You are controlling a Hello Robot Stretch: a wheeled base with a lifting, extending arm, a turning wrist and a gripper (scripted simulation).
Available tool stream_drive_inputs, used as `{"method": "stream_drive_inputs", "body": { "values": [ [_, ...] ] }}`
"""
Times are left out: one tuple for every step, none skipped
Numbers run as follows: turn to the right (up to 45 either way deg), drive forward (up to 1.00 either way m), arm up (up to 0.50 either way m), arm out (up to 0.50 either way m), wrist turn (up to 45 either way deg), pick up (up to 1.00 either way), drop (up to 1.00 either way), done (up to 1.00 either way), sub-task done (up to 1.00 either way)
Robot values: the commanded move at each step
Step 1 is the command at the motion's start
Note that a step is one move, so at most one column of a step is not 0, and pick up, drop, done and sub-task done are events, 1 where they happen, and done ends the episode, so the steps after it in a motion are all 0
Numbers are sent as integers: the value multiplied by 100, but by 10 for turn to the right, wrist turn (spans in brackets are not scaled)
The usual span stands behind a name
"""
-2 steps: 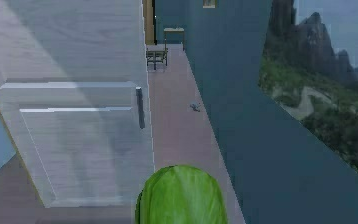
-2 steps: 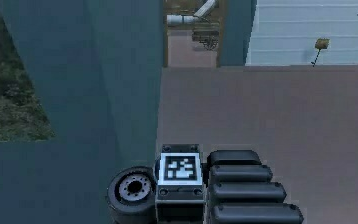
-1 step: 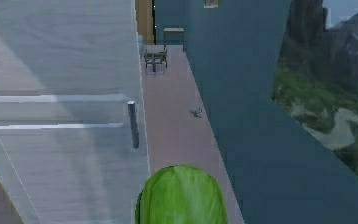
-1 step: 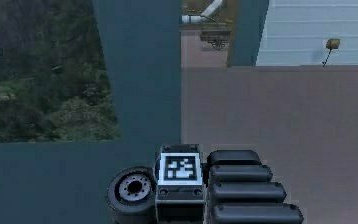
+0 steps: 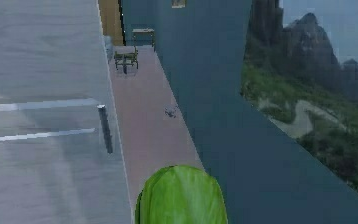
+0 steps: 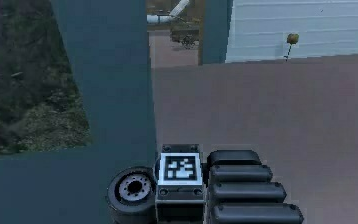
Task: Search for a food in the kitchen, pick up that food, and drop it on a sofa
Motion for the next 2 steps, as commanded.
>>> {"method": "stream_drive_inputs", "body": {
  "values": [
    [0,75,0,0,0,0,0,0,0],
    [-60,0,0,0,0,0,0,0,0]
  ]
}}
